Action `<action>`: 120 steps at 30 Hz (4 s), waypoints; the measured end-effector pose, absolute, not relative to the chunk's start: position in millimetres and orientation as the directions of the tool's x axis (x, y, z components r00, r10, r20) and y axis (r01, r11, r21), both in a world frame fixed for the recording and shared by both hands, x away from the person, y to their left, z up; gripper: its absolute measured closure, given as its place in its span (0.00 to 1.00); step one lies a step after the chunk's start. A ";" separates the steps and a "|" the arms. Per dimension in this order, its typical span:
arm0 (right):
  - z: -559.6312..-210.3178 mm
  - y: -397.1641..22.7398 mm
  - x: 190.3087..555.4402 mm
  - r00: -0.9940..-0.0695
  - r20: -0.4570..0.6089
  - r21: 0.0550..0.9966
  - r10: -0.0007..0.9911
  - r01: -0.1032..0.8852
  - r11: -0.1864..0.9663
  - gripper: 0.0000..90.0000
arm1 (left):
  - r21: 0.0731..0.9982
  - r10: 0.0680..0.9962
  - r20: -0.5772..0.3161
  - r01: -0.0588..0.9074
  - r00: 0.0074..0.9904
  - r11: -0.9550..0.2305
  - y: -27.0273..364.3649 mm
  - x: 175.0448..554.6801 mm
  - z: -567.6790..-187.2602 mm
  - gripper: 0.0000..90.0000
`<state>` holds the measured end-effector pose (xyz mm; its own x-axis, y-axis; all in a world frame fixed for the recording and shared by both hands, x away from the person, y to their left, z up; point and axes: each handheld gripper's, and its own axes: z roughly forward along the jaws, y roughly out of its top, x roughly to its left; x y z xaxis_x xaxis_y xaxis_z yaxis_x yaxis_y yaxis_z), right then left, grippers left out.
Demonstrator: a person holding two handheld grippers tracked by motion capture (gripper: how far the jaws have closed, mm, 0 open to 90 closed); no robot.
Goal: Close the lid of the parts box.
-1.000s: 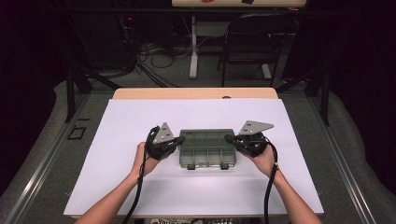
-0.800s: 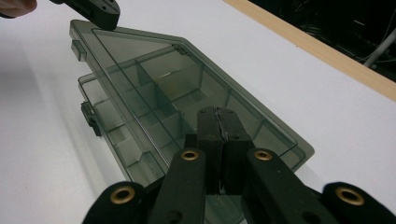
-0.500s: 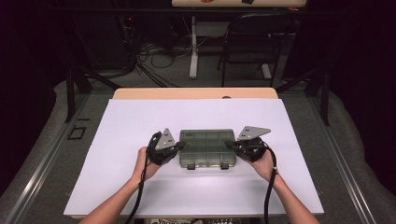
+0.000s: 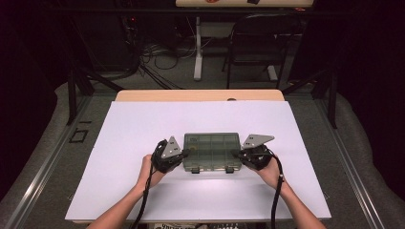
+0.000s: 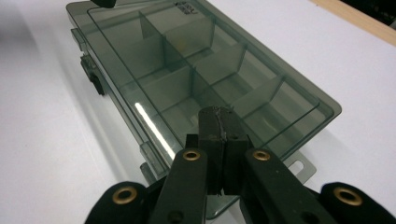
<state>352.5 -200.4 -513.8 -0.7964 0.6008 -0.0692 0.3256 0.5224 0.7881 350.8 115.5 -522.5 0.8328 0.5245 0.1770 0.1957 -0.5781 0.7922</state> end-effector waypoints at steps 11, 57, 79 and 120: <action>-517.3 -197.8 354.9 -0.799 -0.071 0.769 0.597 0.338 0.543 1.00 | 0.792 0.518 0.170 0.196 0.838 -0.578 114.3 349.9 -528.9 1.00; -510.0 -220.9 340.2 -0.762 -0.043 0.850 0.646 0.312 0.424 0.21 | 0.821 0.627 0.088 0.300 0.774 -0.485 146.6 326.2 -528.9 0.17; -509.3 -238.0 308.0 -0.715 -0.073 0.885 0.695 0.275 0.376 0.06 | 0.834 0.675 0.107 0.304 0.730 -0.461 174.3 298.3 -534.9 0.00; -542.3 -257.3 256.7 -0.654 -0.133 0.901 0.745 0.233 0.365 0.00 | 0.849 0.724 0.073 0.338 0.686 -0.405 212.2 262.8 -562.1 0.00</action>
